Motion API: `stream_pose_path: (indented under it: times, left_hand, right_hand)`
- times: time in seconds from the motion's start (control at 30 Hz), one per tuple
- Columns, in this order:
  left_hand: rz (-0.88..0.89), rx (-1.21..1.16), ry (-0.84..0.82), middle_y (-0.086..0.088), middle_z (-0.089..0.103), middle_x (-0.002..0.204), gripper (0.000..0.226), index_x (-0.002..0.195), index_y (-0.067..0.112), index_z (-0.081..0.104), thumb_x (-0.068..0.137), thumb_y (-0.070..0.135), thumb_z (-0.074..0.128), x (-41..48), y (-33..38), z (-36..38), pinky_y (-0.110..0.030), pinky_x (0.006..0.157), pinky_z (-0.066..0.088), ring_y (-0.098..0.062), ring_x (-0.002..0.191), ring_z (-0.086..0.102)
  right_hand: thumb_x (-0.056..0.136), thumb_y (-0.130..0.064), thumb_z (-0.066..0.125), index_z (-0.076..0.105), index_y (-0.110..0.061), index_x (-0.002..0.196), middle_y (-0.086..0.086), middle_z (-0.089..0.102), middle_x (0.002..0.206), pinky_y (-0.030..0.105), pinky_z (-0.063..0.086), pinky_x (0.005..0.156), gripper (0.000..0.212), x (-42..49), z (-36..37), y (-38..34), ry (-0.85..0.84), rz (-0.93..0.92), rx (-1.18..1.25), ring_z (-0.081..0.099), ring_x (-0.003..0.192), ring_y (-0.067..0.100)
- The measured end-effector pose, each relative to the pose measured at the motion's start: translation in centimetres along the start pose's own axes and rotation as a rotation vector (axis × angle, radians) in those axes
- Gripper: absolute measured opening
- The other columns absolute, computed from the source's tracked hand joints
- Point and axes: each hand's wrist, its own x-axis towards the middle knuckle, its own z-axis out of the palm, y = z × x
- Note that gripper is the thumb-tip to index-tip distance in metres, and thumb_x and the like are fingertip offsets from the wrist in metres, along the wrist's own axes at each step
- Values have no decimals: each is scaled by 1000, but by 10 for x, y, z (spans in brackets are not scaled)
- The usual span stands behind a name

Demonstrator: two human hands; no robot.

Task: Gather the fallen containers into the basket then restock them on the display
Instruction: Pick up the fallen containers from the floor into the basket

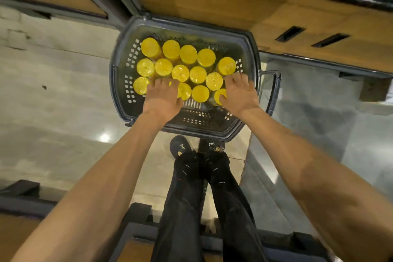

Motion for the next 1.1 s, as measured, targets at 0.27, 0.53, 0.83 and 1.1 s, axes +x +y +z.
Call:
stream_pose_path:
  times: [0.27,0.53,0.83,1.1]
  left_hand:
    - [-49,28,52,-16,50,131,46,130,11,50,91,35,55,-39,0,-78,-50,94,40,-36,120,46]
    - [-155,-112,55,-16,51,132,45,131,11,51,92,34,56,-21,-55,-71,-50,100,38,-37,124,45]
    - [-434,-528,111,-23,58,126,51,128,3,53,95,41,57,43,-175,-27,-45,96,44,-41,117,53]
    - [-532,-769,168,-22,57,130,58,135,1,44,98,46,50,91,-207,33,-41,100,39,-39,122,52]
  right_hand:
    - [91,-39,55,48,-10,129,13,44,134,44,38,98,49,-42,-66,15,-8,6,-3,42,122,33]
    - [94,-32,52,42,-11,140,13,38,143,44,36,105,52,-39,-54,37,-56,208,128,37,131,32]
    - [96,-41,55,41,-4,136,21,42,139,48,41,102,57,4,13,53,79,611,623,45,126,40]
    - [98,-41,53,55,-1,118,15,62,103,33,45,77,45,24,76,55,183,753,874,62,95,33]
